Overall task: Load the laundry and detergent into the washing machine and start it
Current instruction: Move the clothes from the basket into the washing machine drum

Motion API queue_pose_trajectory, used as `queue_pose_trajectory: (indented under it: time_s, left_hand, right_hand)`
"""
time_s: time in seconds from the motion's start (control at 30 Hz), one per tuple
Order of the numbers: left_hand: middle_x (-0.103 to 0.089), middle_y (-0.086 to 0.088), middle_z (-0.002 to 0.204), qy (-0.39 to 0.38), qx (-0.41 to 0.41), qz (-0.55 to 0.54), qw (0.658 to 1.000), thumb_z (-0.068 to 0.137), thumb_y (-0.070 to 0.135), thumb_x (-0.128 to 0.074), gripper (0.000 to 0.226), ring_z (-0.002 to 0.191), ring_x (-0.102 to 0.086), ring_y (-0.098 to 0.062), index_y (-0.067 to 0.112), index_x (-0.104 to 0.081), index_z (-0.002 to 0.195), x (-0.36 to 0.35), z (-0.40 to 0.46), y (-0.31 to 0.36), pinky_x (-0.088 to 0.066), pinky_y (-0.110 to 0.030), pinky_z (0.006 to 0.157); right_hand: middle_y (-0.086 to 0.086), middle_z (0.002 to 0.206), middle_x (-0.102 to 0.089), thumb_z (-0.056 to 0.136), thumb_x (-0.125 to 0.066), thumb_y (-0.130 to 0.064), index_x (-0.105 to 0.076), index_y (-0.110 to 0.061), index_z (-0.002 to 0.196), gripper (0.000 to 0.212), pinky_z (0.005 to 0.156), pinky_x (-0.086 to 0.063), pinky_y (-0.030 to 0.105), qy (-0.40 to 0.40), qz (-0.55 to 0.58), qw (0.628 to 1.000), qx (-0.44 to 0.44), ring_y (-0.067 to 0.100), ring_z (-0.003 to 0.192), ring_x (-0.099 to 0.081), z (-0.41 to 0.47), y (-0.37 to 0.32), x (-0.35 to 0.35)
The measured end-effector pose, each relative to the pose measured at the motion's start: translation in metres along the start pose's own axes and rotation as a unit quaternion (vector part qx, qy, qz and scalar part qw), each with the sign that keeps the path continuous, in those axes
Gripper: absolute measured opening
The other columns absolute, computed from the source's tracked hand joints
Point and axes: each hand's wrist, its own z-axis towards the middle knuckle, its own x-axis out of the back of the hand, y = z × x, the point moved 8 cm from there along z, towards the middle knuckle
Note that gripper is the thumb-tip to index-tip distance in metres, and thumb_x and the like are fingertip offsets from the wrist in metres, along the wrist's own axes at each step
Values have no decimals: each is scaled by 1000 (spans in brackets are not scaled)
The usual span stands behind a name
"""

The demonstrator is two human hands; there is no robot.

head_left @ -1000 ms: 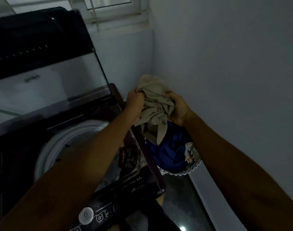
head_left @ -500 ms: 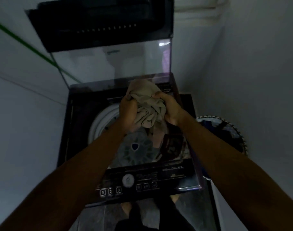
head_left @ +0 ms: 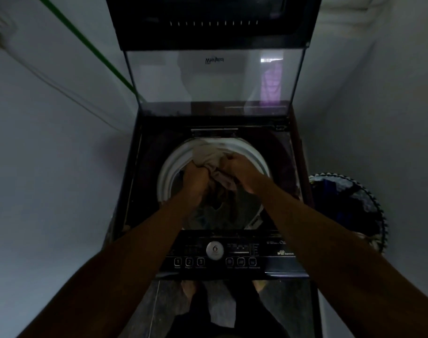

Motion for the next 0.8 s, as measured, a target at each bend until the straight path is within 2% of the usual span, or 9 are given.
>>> queue_pose_trajectory:
  time_s: [0.03,0.1,0.17,0.27,0.33,0.43,0.57,0.7,0.8]
  left_hand:
    - [-58,-8,128,3,-3,10,1000,102,26,-46,39,113,-56,-27,11,-50,137,2,1,-2,-47,-36,95]
    - [-60,-6,122,8,13,26,1000,102,26,-46,32,111,-56,-25,12,-57,129,1,2,-7,-46,-34,94]
    - [-59,-5,129,16,21,68,997,99,27,-48,34,114,-56,-25,15,-58,129,0,4,-7,-45,-36,101]
    - [-54,-6,133,65,52,64,994,98,22,-51,36,117,-53,-28,9,-55,132,-3,2,-6,-43,-37,102]
    - [-58,-7,129,64,62,91,992,96,26,-54,36,112,-57,-28,9,-59,127,-12,0,-1,-47,-37,98]
    - [-66,-9,105,-29,48,88,995,97,19,-51,20,81,-61,-19,11,-65,109,-53,-12,12,-50,-29,71]
    - [-68,-5,94,-88,-59,167,980,97,17,-46,16,75,-62,-15,23,-61,96,-109,-27,39,-45,-27,64]
    - [-68,0,99,-121,-163,223,953,96,17,-49,23,82,-63,-13,20,-61,115,-154,-36,53,-50,-29,71]
    - [-67,2,110,-146,-263,343,890,95,16,-52,22,98,-61,-12,19,-66,112,-203,-44,58,-48,-25,86]
  right_hand:
    - [18,110,-66,95,-53,-14,-62,-3,117,26,83,-51,38,9,-27,1000,6,20,91,-61,2,0,1]
    - [9,106,-61,101,-44,-11,-60,-2,116,23,81,-47,24,48,-62,997,28,17,95,-56,3,1,6]
    - [12,110,-58,103,-38,-4,-57,5,119,26,76,-45,11,79,-131,986,73,17,97,-54,0,-3,13]
    - [21,121,-58,97,-48,-1,-56,10,121,27,87,-38,20,85,-257,956,116,31,113,-54,-4,-5,20]
    - [22,117,-63,97,-51,-7,-63,6,113,24,85,-35,26,83,-323,935,123,32,110,-58,-4,-5,26]
    - [16,98,-71,93,-56,-16,-72,-2,95,22,78,-43,30,127,-328,930,110,28,94,-66,-11,-10,51]
    - [13,93,-73,83,-65,-8,-74,-3,94,15,72,-45,21,198,-240,941,133,20,88,-68,-35,-29,101]
    - [11,94,-74,81,-67,-6,-75,-3,93,15,68,-39,10,272,-219,923,160,12,84,-64,-59,-38,149]
    - [10,91,-73,82,-63,-6,-74,-2,91,15,66,-40,12,354,-178,909,133,11,78,-62,-76,-23,202]
